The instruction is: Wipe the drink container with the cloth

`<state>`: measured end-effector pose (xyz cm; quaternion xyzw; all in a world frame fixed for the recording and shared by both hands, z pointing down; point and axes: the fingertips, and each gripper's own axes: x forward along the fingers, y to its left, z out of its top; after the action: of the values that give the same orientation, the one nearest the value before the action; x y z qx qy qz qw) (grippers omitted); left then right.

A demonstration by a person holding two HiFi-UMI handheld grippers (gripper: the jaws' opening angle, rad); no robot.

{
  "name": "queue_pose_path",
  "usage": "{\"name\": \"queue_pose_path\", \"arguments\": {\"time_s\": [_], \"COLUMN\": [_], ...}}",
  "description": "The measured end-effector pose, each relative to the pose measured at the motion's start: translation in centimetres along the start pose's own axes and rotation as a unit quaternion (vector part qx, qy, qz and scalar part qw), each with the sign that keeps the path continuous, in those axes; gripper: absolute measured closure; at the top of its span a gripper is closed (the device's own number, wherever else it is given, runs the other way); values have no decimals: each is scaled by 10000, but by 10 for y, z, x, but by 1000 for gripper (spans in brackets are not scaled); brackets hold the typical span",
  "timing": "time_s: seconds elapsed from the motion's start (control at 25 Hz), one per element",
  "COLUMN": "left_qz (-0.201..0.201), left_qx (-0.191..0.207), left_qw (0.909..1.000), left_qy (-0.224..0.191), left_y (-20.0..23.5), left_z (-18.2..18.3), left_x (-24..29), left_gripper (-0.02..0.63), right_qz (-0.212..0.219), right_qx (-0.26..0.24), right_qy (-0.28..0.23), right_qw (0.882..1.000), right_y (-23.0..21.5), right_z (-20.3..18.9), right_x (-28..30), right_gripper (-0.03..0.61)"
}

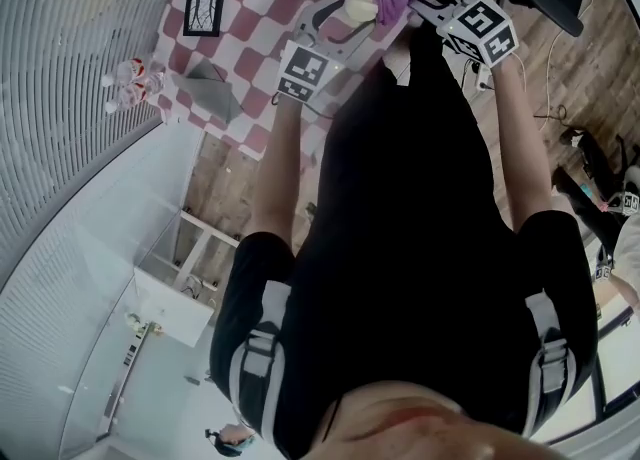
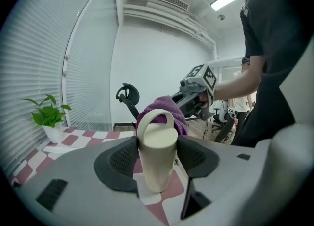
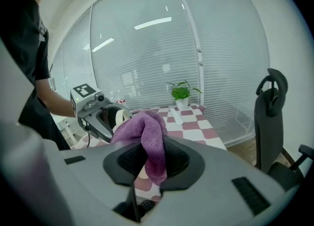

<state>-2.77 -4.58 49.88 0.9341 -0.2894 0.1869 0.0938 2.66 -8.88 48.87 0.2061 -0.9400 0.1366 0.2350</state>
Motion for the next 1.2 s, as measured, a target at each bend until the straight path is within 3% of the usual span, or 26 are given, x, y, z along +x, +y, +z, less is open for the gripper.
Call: {"name": "queue_pose_path", "arguments": {"time_s": [0.2,0.36,0.84,1.2], "left_qz": [66,-54,-406,-1232], "left_qx": [-65,91,350,623], "left_qw": [9999,9997,9984,9903], "left_qy": [-137,-236,-202,-166], "left_y": [2,-4,-13,-14], "left_z": [4,4,-1,5], "left_x": [8,11,12,0], "left_gripper": [344,344,331,310], "right_qz": [-723,-1049,-1267,-1514], "right_qx": [430,832,1300,1449], "right_qy": [-547,-915,-982,-984], "right_qw": [9950,9868,9785,9728], "right_y": [-16,-20,-16,-20], "right_z": [12,17,2,-3], "right_x": [-35,-58,-74,-86], "right_gripper": [480,480,480,480]}}
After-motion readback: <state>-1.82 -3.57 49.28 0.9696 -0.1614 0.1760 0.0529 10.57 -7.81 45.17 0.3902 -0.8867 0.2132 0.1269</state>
